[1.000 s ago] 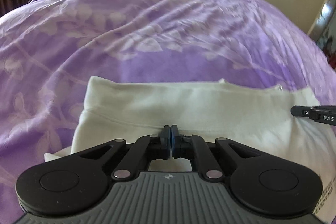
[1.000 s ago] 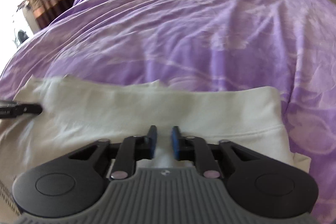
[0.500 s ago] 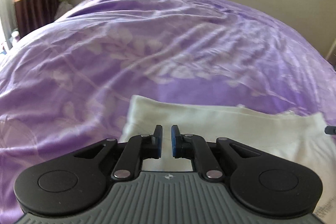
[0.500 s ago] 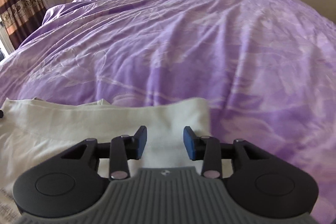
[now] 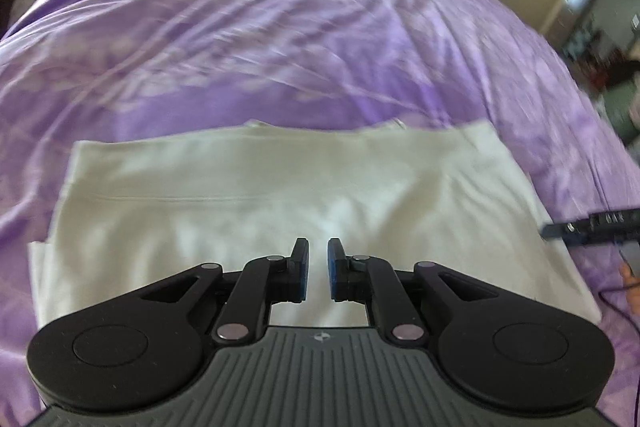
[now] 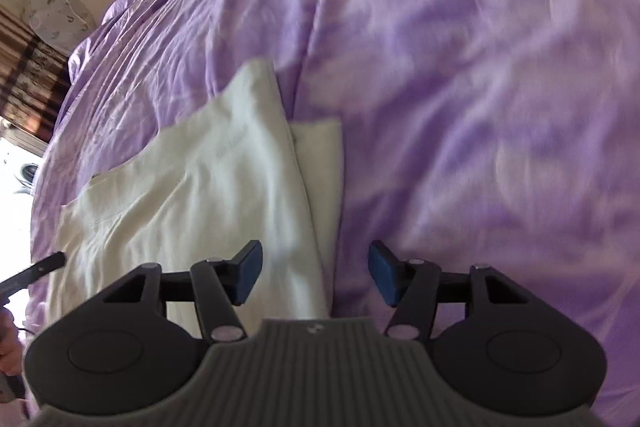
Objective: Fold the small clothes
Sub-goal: 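Grasp the side edge of the folded sweatshirt with the right gripper, then lift and fold the held edge over the bundle with the right gripper, release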
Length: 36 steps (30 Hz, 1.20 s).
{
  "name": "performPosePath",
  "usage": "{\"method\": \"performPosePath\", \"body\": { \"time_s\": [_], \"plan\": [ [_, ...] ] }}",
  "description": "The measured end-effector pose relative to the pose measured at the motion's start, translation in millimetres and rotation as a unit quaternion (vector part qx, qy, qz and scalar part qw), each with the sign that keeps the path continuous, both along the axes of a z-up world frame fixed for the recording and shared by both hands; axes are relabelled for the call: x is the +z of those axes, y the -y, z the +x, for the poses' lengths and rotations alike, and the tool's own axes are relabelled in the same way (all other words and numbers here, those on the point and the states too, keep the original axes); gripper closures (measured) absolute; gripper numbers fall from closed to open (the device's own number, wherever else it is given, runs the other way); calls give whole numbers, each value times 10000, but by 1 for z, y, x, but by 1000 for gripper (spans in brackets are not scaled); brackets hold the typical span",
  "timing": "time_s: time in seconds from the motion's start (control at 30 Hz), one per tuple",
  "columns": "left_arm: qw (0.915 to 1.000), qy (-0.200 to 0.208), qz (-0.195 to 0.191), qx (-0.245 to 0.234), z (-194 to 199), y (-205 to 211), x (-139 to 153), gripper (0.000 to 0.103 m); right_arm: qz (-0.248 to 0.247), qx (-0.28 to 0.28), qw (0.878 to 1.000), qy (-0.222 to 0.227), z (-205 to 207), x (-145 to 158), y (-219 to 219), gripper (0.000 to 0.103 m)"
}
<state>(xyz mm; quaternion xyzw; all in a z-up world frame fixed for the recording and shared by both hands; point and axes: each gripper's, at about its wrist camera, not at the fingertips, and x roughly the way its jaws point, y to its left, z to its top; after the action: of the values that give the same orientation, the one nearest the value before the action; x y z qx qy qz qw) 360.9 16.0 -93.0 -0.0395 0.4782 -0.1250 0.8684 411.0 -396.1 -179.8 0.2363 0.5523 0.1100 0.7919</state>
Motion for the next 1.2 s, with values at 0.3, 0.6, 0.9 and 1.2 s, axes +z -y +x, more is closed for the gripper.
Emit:
{"method": "performPosePath", "body": {
  "time_s": [0.3, 0.6, 0.9, 1.2],
  "plan": [
    [9985, -294, 433, -171, 32, 42, -40, 90, 797, -116, 9967, 102, 5, -26, 5, 67],
    [9988, -390, 293, 61, 54, 42, -57, 90, 1225, -90, 9924, 122, 7, -39, 9, 89],
    [9987, -22, 495, 127, 22, 11, 1, 87, 1008, -68, 9941, 393, 2, 0, 3, 95],
    [9958, 277, 851, 196, -32, -28, 60, 83, 532, 228, 9949, 824, -5, 92, -60, 95]
  ]
}}
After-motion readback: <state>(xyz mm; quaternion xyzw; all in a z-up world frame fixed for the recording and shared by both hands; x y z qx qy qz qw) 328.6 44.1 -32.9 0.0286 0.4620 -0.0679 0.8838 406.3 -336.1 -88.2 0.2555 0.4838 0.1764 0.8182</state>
